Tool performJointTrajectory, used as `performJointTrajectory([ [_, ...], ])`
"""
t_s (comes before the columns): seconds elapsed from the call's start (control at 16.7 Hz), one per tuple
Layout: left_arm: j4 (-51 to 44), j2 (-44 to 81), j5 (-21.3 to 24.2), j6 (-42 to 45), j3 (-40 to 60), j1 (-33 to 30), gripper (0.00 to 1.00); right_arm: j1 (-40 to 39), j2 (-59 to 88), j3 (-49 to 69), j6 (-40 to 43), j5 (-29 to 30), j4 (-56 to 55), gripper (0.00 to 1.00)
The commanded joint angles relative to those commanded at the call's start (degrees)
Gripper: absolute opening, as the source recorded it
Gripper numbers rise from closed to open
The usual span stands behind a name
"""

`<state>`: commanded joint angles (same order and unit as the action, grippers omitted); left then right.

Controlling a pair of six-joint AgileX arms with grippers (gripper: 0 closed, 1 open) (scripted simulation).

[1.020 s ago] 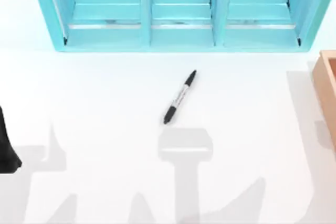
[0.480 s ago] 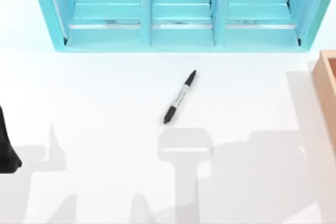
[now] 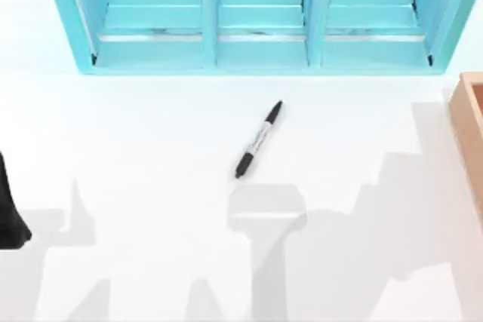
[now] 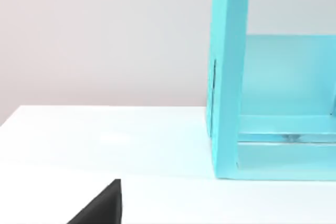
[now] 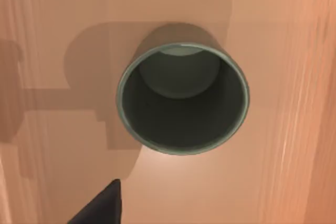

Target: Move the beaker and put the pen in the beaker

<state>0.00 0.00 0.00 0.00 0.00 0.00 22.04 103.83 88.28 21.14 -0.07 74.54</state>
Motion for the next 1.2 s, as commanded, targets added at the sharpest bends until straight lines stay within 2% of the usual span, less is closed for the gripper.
performJointTrajectory([
  [0.36, 0.0, 0.0, 0.0, 0.0, 0.0, 0.0, 1.00, -0.3, 0.2, -1.0, -0.1, 0.0, -1.0, 1.00],
  [0.84, 0.0, 0.0, 0.0, 0.0, 0.0, 0.0, 1.00, -0.3, 3.6, -15.2, -0.3, 0.0, -19.8, 1.00],
  [1.2, 0.0, 0.0, 0.0, 0.0, 0.0, 0.0, 1.00, -0.2, 4.8, -17.1, -0.3, 0.0, -21.9, 1.00],
])
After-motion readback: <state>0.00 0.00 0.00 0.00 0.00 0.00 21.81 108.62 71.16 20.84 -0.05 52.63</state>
